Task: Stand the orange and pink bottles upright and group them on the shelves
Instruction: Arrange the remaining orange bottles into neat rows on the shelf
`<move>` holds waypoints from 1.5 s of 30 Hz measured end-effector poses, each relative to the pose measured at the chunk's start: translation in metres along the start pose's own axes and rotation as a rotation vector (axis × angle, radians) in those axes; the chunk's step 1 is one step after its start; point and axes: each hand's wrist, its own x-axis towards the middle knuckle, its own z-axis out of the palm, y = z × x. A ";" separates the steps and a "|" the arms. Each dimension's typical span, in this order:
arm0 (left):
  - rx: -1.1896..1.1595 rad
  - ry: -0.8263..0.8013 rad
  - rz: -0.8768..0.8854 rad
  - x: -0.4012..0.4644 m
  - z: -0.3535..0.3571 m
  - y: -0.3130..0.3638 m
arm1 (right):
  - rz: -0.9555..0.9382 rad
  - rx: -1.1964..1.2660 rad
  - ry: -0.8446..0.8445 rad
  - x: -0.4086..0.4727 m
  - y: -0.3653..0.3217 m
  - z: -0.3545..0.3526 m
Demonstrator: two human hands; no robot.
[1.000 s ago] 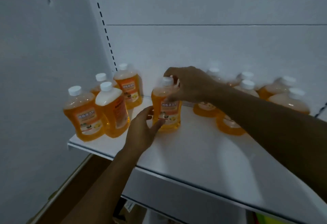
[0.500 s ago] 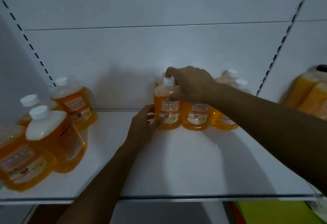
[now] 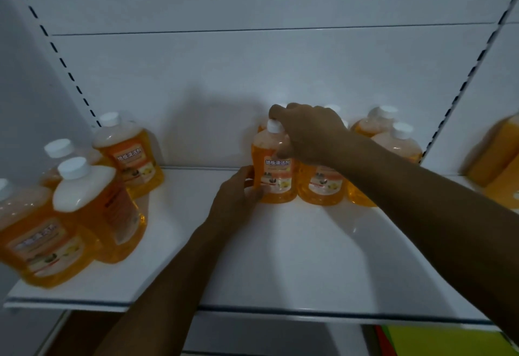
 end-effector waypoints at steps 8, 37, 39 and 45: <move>0.211 -0.050 -0.074 -0.003 -0.003 0.010 | -0.038 -0.087 0.065 -0.007 -0.005 0.003; 0.210 0.684 -0.264 -0.190 -0.130 -0.028 | -0.608 0.704 -0.186 0.052 -0.197 0.021; 0.180 0.632 -0.199 -0.188 -0.128 -0.023 | -0.582 0.734 -0.197 0.050 -0.198 0.019; 0.270 0.630 -0.154 -0.174 -0.120 -0.027 | -0.481 0.817 -0.191 0.033 -0.198 0.012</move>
